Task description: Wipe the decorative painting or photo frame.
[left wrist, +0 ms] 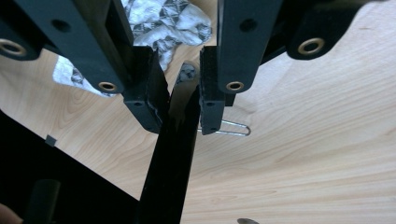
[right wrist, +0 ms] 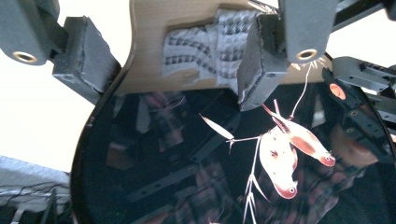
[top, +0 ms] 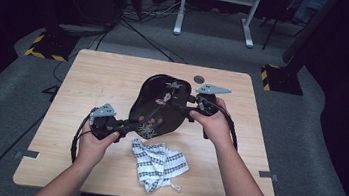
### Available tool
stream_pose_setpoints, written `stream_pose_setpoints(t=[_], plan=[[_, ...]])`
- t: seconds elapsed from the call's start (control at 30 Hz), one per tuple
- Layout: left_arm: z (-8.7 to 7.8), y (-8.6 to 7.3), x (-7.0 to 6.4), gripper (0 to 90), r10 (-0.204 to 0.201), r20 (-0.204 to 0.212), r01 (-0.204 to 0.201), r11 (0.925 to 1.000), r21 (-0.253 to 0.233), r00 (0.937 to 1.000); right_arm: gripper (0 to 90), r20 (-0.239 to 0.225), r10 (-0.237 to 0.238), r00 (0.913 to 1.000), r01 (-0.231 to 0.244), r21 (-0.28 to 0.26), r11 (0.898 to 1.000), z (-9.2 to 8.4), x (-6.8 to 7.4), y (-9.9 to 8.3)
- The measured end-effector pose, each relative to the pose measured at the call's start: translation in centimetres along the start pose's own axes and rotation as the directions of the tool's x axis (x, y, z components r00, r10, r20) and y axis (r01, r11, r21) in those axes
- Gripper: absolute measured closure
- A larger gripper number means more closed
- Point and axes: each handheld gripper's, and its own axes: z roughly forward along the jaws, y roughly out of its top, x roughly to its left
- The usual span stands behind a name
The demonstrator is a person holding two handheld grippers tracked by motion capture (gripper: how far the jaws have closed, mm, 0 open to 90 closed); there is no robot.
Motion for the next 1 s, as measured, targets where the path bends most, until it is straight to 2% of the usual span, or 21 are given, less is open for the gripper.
stream_pose_setpoints(t=[0.2,0.33,0.5,0.53,0.77,1.0], plan=[[-0.3,0.6,0.5,68.9,0.015,-0.021,-0.015,0.9997,-0.019,0.9997,39.2,0.025,0.012,0.9996,-0.012,-0.033,0.999,-1.1,0.9,-0.1],[-0.3,0.9,0.9,65.6,0.010,-0.029,-0.011,0.9993,-0.036,0.9995,41.5,0.055,0.031,0.9980,-0.029,-0.038,0.999,-1.9,1.7,-0.3],[-0.2,1.2,1.2,63.0,0.019,-0.040,-0.020,0.9993,-0.031,0.9990,43.3,0.071,0.055,0.9959,-0.052,-0.050,0.997,-2.3,2.4,-0.6],[-0.2,1.4,1.3,62.0,0.026,-0.036,-0.028,0.9991,-0.032,0.9990,43.7,0.084,0.074,0.9938,-0.069,-0.060,0.996,-2.5,2.7,-0.8],[0.2,1.9,1.9,58.8,0.018,-0.016,-0.018,0.9995,-0.027,0.9997,44.3,0.108,0.126,0.9862,-0.119,-0.063,0.991,-3.1,3.4,-1.5],[1.0,1.8,2.5,55.3,0.030,-0.007,-0.030,0.9993,-0.024,0.9995,44.3,0.136,0.138,0.9810,-0.129,-0.075,0.989,-3.4,4.0,-2.6]])
